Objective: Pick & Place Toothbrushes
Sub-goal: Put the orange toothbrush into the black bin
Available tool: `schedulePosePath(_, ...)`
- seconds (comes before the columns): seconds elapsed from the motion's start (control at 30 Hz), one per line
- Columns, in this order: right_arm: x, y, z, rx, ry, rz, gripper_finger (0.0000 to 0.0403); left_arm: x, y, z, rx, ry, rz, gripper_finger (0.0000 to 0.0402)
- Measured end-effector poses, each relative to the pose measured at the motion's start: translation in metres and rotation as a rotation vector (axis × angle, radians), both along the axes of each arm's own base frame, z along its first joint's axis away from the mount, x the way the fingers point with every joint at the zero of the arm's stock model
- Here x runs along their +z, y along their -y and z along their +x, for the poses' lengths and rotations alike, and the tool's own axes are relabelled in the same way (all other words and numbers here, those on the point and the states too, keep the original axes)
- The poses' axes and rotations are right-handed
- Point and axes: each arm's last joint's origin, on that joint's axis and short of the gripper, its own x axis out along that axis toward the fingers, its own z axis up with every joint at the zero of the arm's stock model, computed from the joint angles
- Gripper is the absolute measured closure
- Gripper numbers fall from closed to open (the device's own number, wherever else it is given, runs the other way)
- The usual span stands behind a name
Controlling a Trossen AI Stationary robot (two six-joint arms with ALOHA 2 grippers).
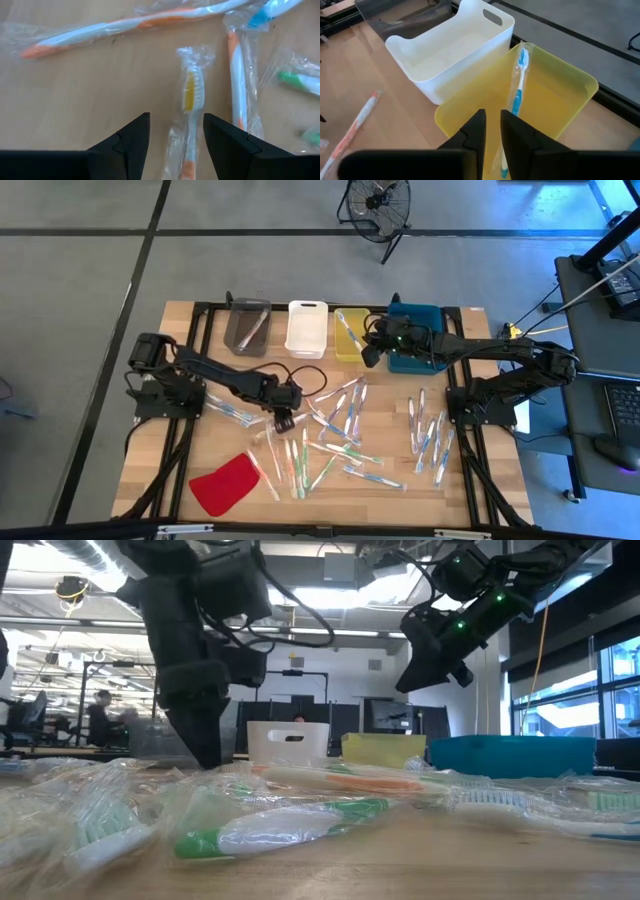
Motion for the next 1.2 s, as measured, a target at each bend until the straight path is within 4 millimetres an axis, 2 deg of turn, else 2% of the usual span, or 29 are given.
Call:
schedulePosePath(0.37, 0.0001, 0.0001, 0.0002, 0.000, 0.002, -0.001, 0.0345, -0.0068, 0.0003, 0.0028, 0.001, -0.012, 0.013, 0.0226)
schedulePosePath(0.47, 0.0001, 0.0001, 0.0001, 0.000, 0.001, -0.001, 0.0339, -0.0066, -0.0002, 0.0023, 0.004, -0.012, 0.019, 0.0247)
schedulePosePath(0.7, 0.0001, 0.0001, 0.0001, 0.000, 0.001, -0.001, 0.0329, -0.0066, -0.0006, 0.0020, -0.022, -0.018, 0.044, 0.0332)
schedulePosePath(0.87, 0.0000, 0.0000, 0.0001, 0.001, 0.001, 0.000, 0.0325, -0.0067, -0.0008, 0.0019, -0.051, -0.022, 0.057, 0.0377)
schedulePosePath(1.0, -0.0006, -0.0006, 0.0000, 0.002, -0.005, 0.003, 0.0328, -0.0067, -0.0008, 0.0018, -0.054, -0.023, 0.060, 0.0392)
schedulePosePath(1.2, -0.0018, -0.0009, -0.0008, 0.000, -0.018, 0.010, 0.0339, -0.0047, -0.0010, 0.0009, -0.043, -0.013, 0.055, 0.0390)
